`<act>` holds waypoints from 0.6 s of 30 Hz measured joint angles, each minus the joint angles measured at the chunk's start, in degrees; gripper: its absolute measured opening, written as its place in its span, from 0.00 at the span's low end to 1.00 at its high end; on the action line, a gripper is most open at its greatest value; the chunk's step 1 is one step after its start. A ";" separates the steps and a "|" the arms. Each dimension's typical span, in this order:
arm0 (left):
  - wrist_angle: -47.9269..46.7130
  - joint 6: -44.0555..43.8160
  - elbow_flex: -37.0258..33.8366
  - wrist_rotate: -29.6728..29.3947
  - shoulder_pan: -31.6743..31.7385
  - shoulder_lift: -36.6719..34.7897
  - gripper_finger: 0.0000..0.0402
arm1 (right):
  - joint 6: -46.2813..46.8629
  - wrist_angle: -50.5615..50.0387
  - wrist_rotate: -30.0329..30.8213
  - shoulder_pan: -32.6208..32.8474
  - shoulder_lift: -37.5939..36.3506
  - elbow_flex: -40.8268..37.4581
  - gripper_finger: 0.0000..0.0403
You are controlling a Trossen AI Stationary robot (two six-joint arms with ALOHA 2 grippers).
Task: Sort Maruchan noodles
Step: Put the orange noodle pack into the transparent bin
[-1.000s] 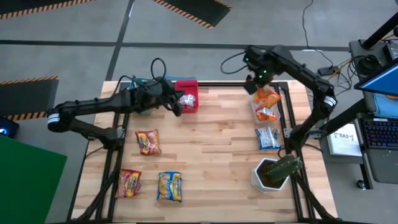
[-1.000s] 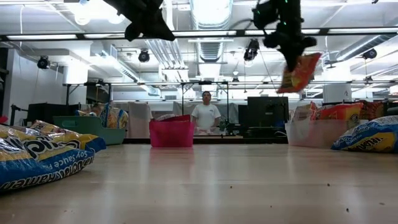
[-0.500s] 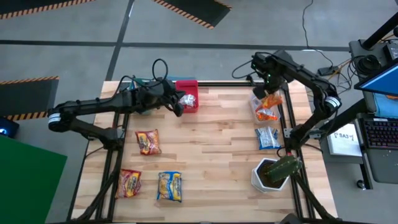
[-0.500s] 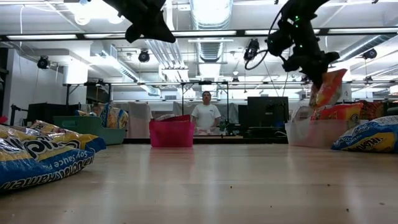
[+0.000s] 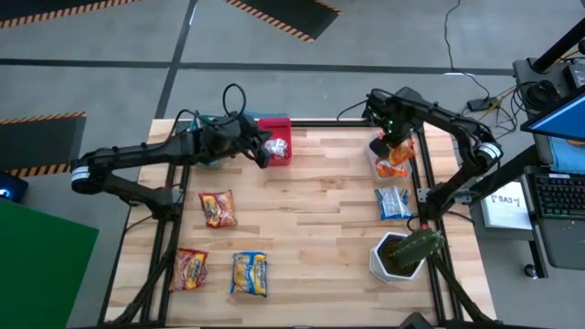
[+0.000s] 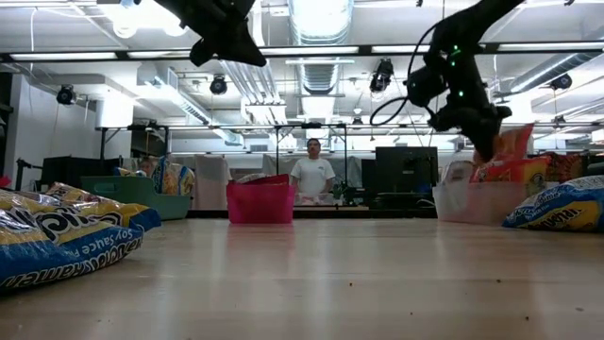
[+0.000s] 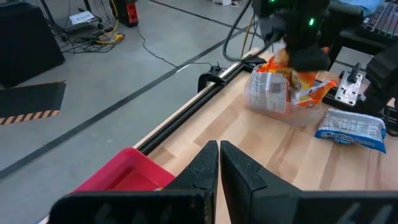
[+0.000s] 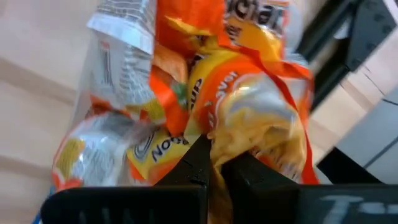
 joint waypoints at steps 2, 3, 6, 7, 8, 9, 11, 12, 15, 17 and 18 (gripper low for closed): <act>0.03 0.00 0.02 0.00 0.13 0.00 0.00 | -0.01 2.76 0.02 -0.02 0.00 -2.18 0.03; 0.19 0.00 0.02 0.00 0.16 0.00 0.00 | -0.01 3.77 0.02 -0.02 0.00 -3.09 0.03; 0.76 -0.04 0.02 0.00 0.16 0.18 0.00 | 0.01 6.13 0.06 -0.02 -0.05 -5.48 0.03; 1.13 -0.16 0.02 0.00 0.16 0.34 0.00 | 0.01 6.80 0.04 -0.02 -0.07 -6.30 0.03; 1.39 -0.22 0.02 0.00 0.16 0.56 0.00 | 0.01 7.23 0.06 0.00 -0.11 -7.03 0.03; 1.61 -0.22 0.02 0.00 0.16 0.77 0.00 | 0.01 7.58 0.06 -0.02 -0.11 -7.72 0.03; 2.22 -0.24 0.02 0.00 0.16 1.21 0.00 | 0.40 7.95 0.28 -0.02 -0.13 -8.79 0.03; 2.25 -0.30 0.02 0.01 0.16 1.32 0.00 | 0.98 7.98 0.31 -0.02 -0.15 -9.08 0.03; 2.38 -0.78 0.02 0.02 0.16 1.57 0.00 | 1.54 7.15 0.27 -0.02 -0.17 -8.88 0.03; 2.49 -1.37 0.02 0.02 0.16 1.57 0.00 | 1.65 6.31 -0.04 -0.02 -0.11 -7.67 0.05; 2.52 -1.51 0.02 0.02 0.16 1.53 0.00 | 1.72 6.00 -0.18 -0.02 -0.11 -6.86 0.06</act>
